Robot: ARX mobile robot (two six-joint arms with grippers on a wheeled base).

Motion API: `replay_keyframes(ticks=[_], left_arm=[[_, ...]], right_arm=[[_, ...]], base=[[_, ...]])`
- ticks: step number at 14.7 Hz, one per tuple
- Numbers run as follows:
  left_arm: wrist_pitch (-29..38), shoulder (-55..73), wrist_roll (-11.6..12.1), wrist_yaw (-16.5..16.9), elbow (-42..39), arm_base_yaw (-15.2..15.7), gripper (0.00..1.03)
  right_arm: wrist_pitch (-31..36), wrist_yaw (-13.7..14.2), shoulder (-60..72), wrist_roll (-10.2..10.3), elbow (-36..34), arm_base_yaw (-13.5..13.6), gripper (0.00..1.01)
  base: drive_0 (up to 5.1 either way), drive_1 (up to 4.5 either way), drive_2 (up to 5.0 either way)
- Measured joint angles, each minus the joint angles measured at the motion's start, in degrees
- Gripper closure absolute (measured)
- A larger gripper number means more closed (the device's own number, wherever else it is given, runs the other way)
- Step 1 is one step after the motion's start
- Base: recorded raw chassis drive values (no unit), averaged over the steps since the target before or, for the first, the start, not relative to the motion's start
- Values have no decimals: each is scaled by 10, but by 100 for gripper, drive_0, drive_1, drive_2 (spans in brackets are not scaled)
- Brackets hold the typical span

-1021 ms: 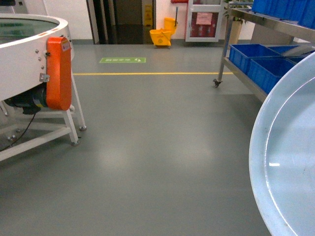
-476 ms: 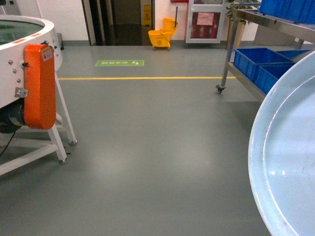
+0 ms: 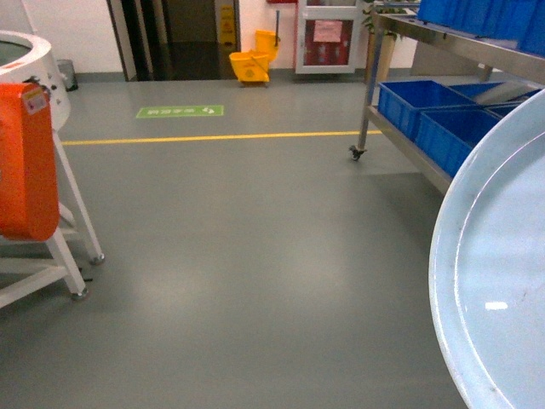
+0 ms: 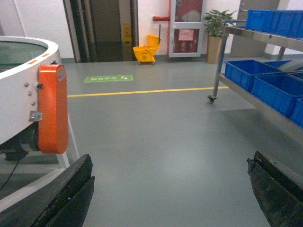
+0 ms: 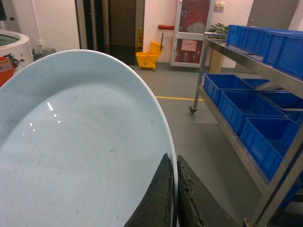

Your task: Place blue tray on left shelf second layer neatly

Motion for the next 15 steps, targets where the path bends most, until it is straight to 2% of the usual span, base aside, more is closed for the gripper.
replay_keyframes(ticks=[15], left_arm=[[0,0,0,1,0,0,5]], right_arm=[[0,0,0,0,0,0,99]], base=[[-168,-168,-168]])
